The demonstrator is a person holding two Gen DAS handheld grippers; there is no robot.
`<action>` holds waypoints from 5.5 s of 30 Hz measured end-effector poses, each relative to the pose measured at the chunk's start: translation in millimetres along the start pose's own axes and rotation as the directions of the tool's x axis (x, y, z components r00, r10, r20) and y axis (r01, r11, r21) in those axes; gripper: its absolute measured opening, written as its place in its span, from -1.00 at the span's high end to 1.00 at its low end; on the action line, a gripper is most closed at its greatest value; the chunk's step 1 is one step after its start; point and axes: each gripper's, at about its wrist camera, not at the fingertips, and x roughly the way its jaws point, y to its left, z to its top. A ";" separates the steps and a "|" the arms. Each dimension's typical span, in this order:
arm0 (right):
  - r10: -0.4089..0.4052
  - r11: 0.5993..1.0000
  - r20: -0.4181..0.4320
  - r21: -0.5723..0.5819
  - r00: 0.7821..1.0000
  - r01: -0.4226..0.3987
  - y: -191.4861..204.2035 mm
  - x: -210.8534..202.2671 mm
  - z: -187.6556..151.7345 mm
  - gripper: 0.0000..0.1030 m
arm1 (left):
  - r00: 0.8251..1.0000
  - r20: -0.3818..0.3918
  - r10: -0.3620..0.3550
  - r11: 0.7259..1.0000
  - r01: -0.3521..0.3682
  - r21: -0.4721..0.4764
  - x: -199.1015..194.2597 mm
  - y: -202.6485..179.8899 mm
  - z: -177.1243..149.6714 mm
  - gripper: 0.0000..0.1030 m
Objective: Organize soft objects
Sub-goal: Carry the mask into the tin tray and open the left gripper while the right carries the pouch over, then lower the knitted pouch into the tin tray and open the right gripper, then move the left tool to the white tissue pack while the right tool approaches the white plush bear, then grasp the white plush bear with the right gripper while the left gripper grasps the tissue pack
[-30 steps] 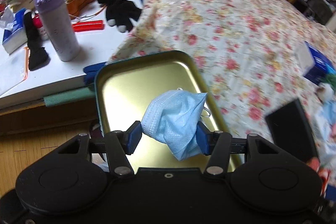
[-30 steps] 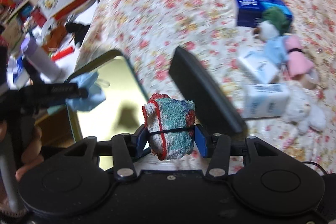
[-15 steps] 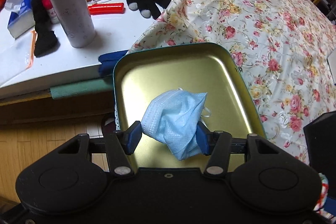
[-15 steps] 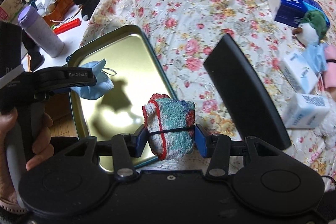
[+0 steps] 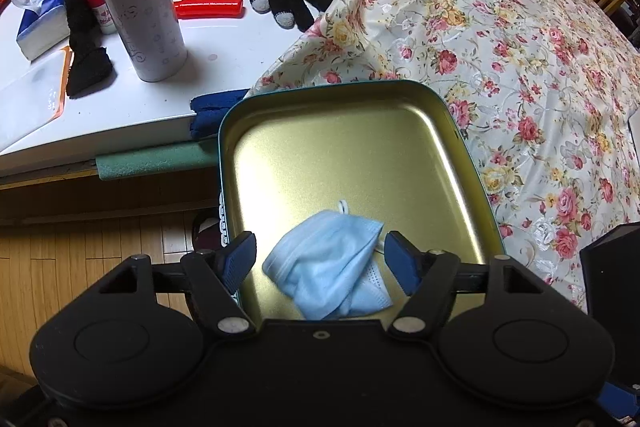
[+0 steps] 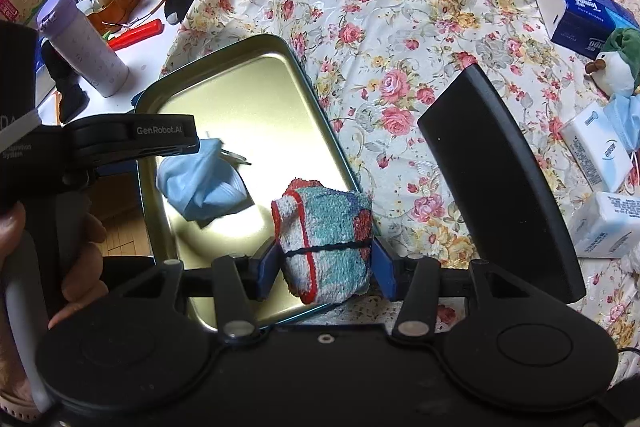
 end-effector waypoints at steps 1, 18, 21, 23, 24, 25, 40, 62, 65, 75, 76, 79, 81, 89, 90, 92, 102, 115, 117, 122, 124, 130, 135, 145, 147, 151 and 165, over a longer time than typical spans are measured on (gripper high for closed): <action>0.003 1.000 -0.001 0.001 1.000 -0.003 0.0 0.7 0.5 0.05 | 1.000 -0.002 0.002 1.000 -0.002 0.003 0.7 -0.7 -0.1 -0.28; -0.004 1.000 -0.023 -0.004 1.000 0.004 0.0 9.7 -4.7 0.02 | 0.999 -0.033 0.039 0.999 -0.038 0.026 11.7 -6.3 -4.3 -0.30; -0.008 1.000 -0.015 -0.009 1.000 0.008 0.6 6.6 -6.7 0.02 | 0.998 -0.036 0.048 0.998 -0.047 0.031 13.7 -7.4 -5.2 -0.30; -0.008 1.000 -0.008 -0.011 1.000 0.008 0.3 3.8 -7.8 0.01 | 0.998 -0.039 0.052 0.998 -0.051 0.037 14.9 -8.3 -5.7 -0.30; -0.007 1.000 -0.005 -0.011 1.000 0.007 0.0 2.5 -8.1 0.00 | 0.998 -0.041 0.054 0.998 -0.052 0.039 15.4 -8.8 -6.0 -0.30; -0.007 1.000 -0.002 -0.011 1.000 0.007 -0.3 1.3 -8.4 0.00 | 0.998 -0.043 0.055 0.998 -0.053 0.042 15.9 -9.3 -6.2 -0.30; -0.015 1.000 0.037 0.026 0.999 0.014 -12.8 -18.9 -16.1 -0.01 | 0.995 -0.062 0.081 0.993 -0.074 0.097 23.3 -15.7 -8.9 -0.32; -0.080 0.980 0.131 0.194 0.988 0.054 -81.3 -59.5 -36.3 -0.06 | 0.989 -0.055 0.135 0.974 -0.123 0.189 25.9 -22.1 -19.7 -0.34; -0.093 0.971 0.140 0.232 0.986 0.058 -96.9 -64.2 -40.7 -0.06 | 0.989 -0.064 0.136 0.972 -0.120 0.203 28.0 -24.1 -21.8 -0.34; -0.150 0.935 0.157 0.343 0.976 0.089 -151.5 -78.1 -61.3 -0.09 | 0.984 -0.106 0.141 0.963 -0.111 0.247 35.7 -31.8 -32.7 -0.35; -0.155 0.931 0.158 0.353 0.975 0.090 -156.5 -79.3 -63.5 -0.09 | 0.984 -0.102 0.144 0.961 -0.114 0.253 34.8 -32.8 -34.1 -0.35; -0.170 0.917 0.161 0.388 0.972 0.096 -174.2 -83.1 -71.1 -0.11 | 0.986 -0.088 0.143 0.956 -0.115 0.268 29.1 -36.7 -37.5 -0.35; -0.182 0.906 0.161 0.410 0.970 0.102 -187.5 -84.7 -75.9 -0.11 | 0.988 -0.080 0.133 0.956 -0.107 0.273 23.2 -39.8 -39.8 -0.35; -0.230 0.860 0.148 0.493 0.962 0.130 -234.9 -89.5 -91.1 -0.12 | 0.995 -0.064 0.079 0.956 -0.058 0.289 -2.6 -57.3 -49.5 -0.35; -0.236 0.854 0.147 0.503 0.960 0.133 -239.5 -90.5 -91.9 -0.12 | 0.996 -0.058 0.074 0.954 -0.054 0.294 -6.2 -59.4 -49.7 -0.35; -0.252 0.840 0.145 0.523 0.957 0.142 -249.1 -91.8 -94.0 -0.13 | 0.997 -0.045 0.064 0.951 -0.047 0.305 -14.0 -64.9 -50.1 -0.35; -0.307 0.775 0.114 0.606 0.945 0.179 -297.9 -89.5 -96.7 -0.14 | 1.000 0.021 -0.012 0.928 0.003 0.373 -57.8 -102.6 -43.0 -0.35; -0.293 0.750 0.101 0.641 0.951 0.163 -325.5 -76.7 -85.0 -0.23 | 0.987 0.050 -0.156 0.827 0.103 0.553 -98.8 -184.5 -68.2 -0.56; -0.277 0.753 0.097 0.641 0.956 0.153 -324.8 -72.0 -83.1 -0.24 | 0.984 0.044 -0.173 0.807 0.116 0.579 -102.0 -194.9 -75.0 -0.56; -0.254 0.786 0.098 0.600 0.962 0.147 -314.6 -64.4 -84.4 -0.34 | 0.980 0.020 -0.199 0.768 0.143 0.624 -106.0 -211.3 -90.8 -0.57; -0.234 0.809 0.098 0.571 0.967 0.138 -307.4 -61.1 -86.4 -0.34 | 0.980 0.017 -0.198 0.760 0.143 0.635 -105.6 -216.0 -95.0 -0.57; -0.208 0.850 0.126 0.514 0.970 0.115 -287.8 -54.5 -84.6 -0.44 | 0.983 0.005 -0.186 0.759 0.140 0.636 -101.8 -220.9 -99.8 -0.57; -0.217 0.867 0.121 0.481 0.969 0.134 -281.0 -42.4 -64.6 -0.46 | 0.984 0.003 -0.178 0.773 0.138 0.619 -99.3 -217.7 -97.6 -0.57; -0.348 0.782 0.106 0.581 0.932 0.226 -324.9 -37.6 -49.0 -0.57 | 0.983 0.005 -0.182 0.785 0.142 0.603 -98.7 -212.9 -93.5 -0.57; -0.360 0.761 0.105 0.608 0.927 0.227 -336.4 -42.5 -51.4 -0.57 | 0.983 0.002 -0.184 0.788 0.146 0.599 -97.4 -213.4 -92.5 -0.57; -0.419 0.728 0.111 0.635 0.901 0.260 -346.3 -51.8 -54.3 -0.55 | 0.982 -0.006 -0.188 0.789 0.154 0.595 -95.9 -214.8 -93.0 -0.57; -0.295 0.866 0.169 0.462 0.940 0.189 -330.6 -48.7 -68.2 -0.63 | 0.983 -0.014 -0.184 0.782 0.155 0.603 -96.1 -221.3 -95.7 -0.57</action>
